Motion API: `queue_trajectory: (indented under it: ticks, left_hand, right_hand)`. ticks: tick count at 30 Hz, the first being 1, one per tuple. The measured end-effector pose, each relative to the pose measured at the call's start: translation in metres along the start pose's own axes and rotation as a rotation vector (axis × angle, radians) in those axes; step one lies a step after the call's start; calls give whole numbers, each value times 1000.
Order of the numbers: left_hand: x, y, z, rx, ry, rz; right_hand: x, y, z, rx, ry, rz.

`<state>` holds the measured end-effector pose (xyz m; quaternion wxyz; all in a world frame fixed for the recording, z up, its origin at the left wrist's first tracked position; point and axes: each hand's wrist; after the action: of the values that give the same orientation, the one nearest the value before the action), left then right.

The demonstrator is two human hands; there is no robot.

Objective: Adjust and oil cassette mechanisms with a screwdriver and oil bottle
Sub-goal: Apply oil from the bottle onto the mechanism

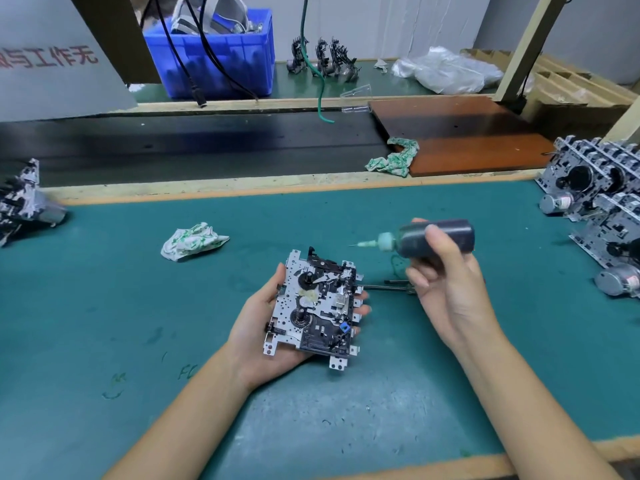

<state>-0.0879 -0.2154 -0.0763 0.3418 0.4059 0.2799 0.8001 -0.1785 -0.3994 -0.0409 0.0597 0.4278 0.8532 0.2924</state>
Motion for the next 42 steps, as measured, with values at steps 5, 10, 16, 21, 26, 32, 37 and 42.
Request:
queue_trajectory:
  ticks: [5,10,16,21,26,32,37,42]
  left_hand:
    - [0,0,0,13,-2,-7]
    - [1,1,0,18,-7,-7]
    - [1,2,0,28,-18,-12]
    - [1,2,0,23,-21,-11]
    - [1,2,0,19,-21,-10]
    - [1,1,0,9,-12,-12]
    - [1,1,0,-1,-8,-7]
    - [1,1,-1,6,0,0]
  right_hand:
    - [7,5,3,105,25,37]
    - [9,7,5,237,-161,141]
    - [8,4,8,298,-205,122]
    - [8,3,11,332,-228,120]
    - [8,2,12,355,-238,99]
    - [8,2,13,341,-246,106]
    - [8,2,12,345,-249,95]
    - [10,4,6,293,-214,84]
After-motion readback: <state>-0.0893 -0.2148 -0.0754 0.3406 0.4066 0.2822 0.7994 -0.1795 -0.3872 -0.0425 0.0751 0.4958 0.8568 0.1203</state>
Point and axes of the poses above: each hand's wrist, its own x-axis away from the middle knuckle, its own y-axis out of the palm, z = x × y, and after that the axes turned 14 degrees about z, right-handed
